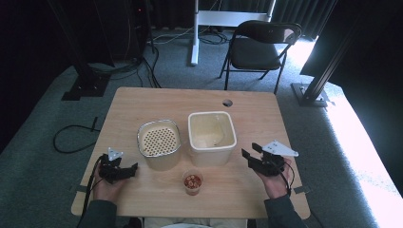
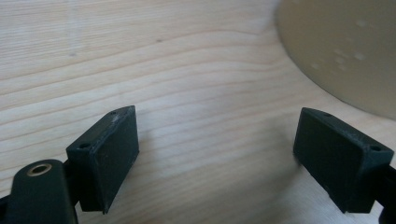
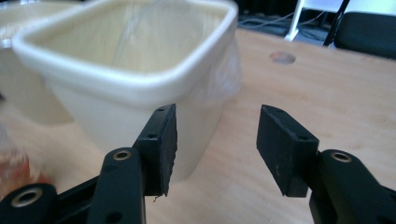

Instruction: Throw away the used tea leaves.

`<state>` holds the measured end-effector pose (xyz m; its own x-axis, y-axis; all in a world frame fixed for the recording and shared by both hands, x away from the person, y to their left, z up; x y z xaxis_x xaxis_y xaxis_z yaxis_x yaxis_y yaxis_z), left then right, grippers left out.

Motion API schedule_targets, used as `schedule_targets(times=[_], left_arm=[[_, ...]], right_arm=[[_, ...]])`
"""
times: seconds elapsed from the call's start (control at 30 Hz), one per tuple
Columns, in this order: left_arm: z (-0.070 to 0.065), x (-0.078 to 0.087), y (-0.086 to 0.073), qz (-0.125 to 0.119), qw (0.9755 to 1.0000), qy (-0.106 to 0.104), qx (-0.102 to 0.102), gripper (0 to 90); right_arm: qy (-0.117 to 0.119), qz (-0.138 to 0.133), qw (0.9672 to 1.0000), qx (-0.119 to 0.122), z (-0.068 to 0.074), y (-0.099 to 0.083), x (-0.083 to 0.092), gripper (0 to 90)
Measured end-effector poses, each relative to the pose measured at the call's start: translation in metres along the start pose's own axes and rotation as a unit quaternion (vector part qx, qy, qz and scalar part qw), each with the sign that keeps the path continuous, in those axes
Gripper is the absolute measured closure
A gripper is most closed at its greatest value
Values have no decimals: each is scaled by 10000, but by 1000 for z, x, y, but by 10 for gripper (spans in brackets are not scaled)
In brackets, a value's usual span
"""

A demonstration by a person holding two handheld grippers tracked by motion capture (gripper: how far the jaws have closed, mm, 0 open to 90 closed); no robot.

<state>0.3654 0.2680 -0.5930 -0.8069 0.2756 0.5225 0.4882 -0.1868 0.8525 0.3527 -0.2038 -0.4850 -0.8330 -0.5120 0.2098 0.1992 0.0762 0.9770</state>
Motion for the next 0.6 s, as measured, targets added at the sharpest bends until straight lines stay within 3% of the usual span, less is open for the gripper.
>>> schedule_targets(times=[0.07,0.17,0.23,0.33,0.43,0.53,0.6], left_arm=[[-3,3,0,46,10000,-71,-35,162],[-5,6,0,61,9999,-107,-99,253],[-8,10,0,46,9995,-25,-297,260],[-18,22,7,-254,9986,-115,-454,280],[-25,30,10,-443,9978,-216,-451,287],[-39,42,12,-624,9962,-440,-422,287],[-57,54,13,-830,9926,-797,-397,287]], right_arm=[[77,62,9999,-18,5,-14,0,473],[102,120,9999,-20,8,-22,-1,473],[136,149,9998,-61,11,-28,-2,473],[167,264,9995,-56,14,-38,-4,473],[196,303,9993,-73,15,-41,-5,473],[273,407,9988,-54,22,-49,-7,472],[328,456,9984,-63,25,-53,-9,472]])
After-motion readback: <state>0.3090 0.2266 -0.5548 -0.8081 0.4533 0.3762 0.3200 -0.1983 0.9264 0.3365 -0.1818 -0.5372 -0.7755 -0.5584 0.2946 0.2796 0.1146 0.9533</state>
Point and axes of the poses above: each handheld gripper's, and its own axes: x roughly backward along the jaws, y roughly out of its top, z roughly to its left, the point moved 7 cm from there along -x, roughly forward along the jaws, and after that the axes turned 15 degrees about -z, right-handed, at the moved point
